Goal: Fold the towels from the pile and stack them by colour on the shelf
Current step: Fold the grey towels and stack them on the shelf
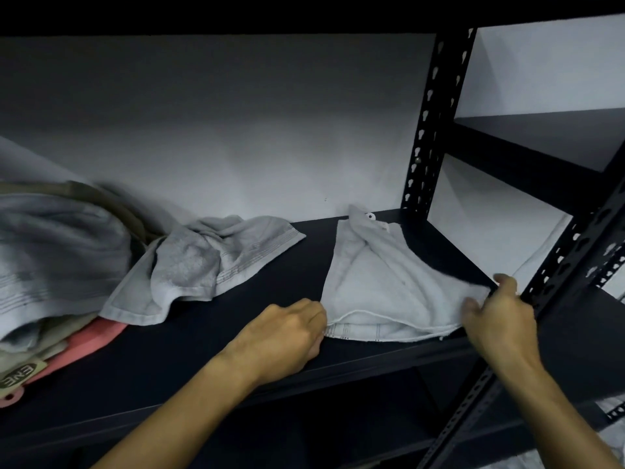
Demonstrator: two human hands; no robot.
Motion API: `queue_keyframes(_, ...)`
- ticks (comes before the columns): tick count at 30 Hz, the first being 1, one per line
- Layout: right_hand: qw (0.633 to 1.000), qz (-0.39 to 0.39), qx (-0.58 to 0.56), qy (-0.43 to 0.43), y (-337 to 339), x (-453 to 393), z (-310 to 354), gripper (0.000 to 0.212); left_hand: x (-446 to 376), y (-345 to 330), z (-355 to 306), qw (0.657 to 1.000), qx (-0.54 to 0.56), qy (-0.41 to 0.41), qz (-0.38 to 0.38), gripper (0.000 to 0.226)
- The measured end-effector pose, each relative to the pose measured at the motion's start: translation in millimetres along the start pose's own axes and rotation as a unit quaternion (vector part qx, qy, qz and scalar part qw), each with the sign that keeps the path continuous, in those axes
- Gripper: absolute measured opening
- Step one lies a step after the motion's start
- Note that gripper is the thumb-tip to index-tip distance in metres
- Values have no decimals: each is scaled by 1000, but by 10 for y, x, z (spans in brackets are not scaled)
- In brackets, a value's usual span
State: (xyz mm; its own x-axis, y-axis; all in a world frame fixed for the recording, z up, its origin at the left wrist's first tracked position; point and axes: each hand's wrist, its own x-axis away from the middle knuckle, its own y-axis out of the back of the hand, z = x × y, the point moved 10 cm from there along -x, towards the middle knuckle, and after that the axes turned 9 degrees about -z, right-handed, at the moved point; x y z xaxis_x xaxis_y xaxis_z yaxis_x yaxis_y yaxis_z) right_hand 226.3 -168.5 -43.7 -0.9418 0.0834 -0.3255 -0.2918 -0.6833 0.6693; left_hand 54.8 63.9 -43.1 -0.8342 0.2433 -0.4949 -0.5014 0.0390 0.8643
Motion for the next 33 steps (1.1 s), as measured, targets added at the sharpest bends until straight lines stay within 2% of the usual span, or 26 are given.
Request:
queue_keyframes(2, 984, -52, 112, 131, 36, 139, 272, 53, 8, -10, 9, 1000, 0, 5, 1, 25)
queue_keyframes(4, 947, -99, 98, 291, 96, 418, 776, 46, 22, -17, 18, 1000, 4, 11, -1, 27)
queue_keyframes(6, 908, -26, 33, 417, -78, 727, 1172, 41, 30, 11, 20, 1000, 11, 16, -11, 28)
queue_keyframes(8, 875, 86, 33, 476, -389, 923, 1338, 42, 39, 45, 28, 999, 16, 25, -19, 30)
queue_keyframes(9, 861, 117, 46, 492, -520, 972, 1355, 41, 51, 46, 42, 999, 22, 33, -18, 30)
queue_keyframes(11, 860, 157, 53, 483, -685, 967, 1328, 31, 89, 20, 90, 998, 41, 55, -8, 32)
queue_keyframes(15, 902, 159, -8, 402, -602, 725, 1237, 26, 137, -20, 199, 992, 87, 95, 12, 36)
queue_keyframes(18, 923, 117, -76, 357, -412, 556, 1225, 24, 113, -22, 212, 989, 104, 106, 18, 34)
queue_keyframes(23, 933, 72, -120, 332, -176, 487, 1244, 30, 117, -16, 199, 988, 108, 111, 22, 37)
queue_keyframes(27, 948, -14, -145, 283, 69, 458, 1220, 22, 121, -3, 184, 989, 96, 112, 13, 35)
queue_keyframes(30, 943, -48, -99, 315, 105, 538, 1249, 16, 118, 16, 167, 990, 93, 110, 11, 33)
queue_keyframes(33, 918, -8, 11, 395, -101, 719, 1278, 8, 108, 24, 164, 992, 87, 94, 12, 34)
